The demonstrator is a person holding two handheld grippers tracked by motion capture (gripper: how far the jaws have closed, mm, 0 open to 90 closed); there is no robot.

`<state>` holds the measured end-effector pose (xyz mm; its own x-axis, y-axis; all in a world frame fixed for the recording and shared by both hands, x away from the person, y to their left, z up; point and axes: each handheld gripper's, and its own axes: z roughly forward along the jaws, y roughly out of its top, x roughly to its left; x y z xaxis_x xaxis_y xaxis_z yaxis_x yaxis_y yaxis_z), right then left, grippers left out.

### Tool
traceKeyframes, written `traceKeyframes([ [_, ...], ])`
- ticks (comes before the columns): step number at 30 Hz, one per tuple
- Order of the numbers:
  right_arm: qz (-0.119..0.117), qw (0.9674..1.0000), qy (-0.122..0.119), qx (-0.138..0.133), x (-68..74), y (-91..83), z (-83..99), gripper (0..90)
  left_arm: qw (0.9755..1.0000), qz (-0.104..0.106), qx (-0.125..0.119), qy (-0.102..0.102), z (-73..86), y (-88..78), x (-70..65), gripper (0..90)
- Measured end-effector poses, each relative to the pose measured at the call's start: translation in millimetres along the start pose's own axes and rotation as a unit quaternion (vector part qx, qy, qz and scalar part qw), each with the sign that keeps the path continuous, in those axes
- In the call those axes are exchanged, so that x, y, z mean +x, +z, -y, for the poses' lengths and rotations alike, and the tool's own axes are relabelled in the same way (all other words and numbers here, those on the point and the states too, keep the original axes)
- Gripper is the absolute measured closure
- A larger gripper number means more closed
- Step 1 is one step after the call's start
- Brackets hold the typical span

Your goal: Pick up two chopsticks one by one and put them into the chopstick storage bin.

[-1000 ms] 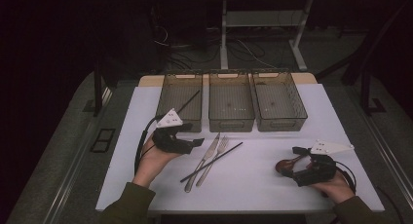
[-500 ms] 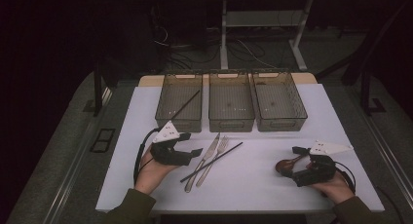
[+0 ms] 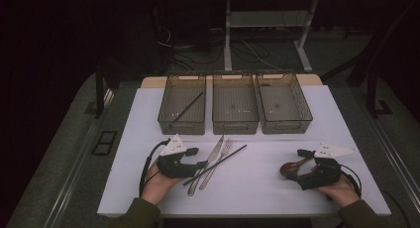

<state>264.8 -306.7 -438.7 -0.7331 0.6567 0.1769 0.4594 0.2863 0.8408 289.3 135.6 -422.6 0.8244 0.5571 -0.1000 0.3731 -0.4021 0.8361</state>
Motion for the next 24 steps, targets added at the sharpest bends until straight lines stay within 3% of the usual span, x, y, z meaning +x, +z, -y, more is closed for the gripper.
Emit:
traceKeyframes([
  [10,0.001,1.0,0.0,0.0,-0.2,0.1,-0.1,0.3,0.9996,0.023,0.016,0.002,4.1,13.2,-4.8,66.5],
  [14,0.001,1.0,0.0,0.0,-0.3,0.1,-0.1,0.3,0.999,0.028,0.032,0.012,5.4,20.1,-6.3,70.0],
  [18,0.001,1.0,0.0,0.0,-0.2,0.2,0.0,0.3,0.9988,0.029,0.04,0.005,7.6,25.0,-7.4,73.0],
  [24,0.001,1.0,0.0,0.0,-0.4,0.0,-0.1,0.3,0.998,0.026,0.055,0.013,10.5,29.5,-7.9,75.2],
])
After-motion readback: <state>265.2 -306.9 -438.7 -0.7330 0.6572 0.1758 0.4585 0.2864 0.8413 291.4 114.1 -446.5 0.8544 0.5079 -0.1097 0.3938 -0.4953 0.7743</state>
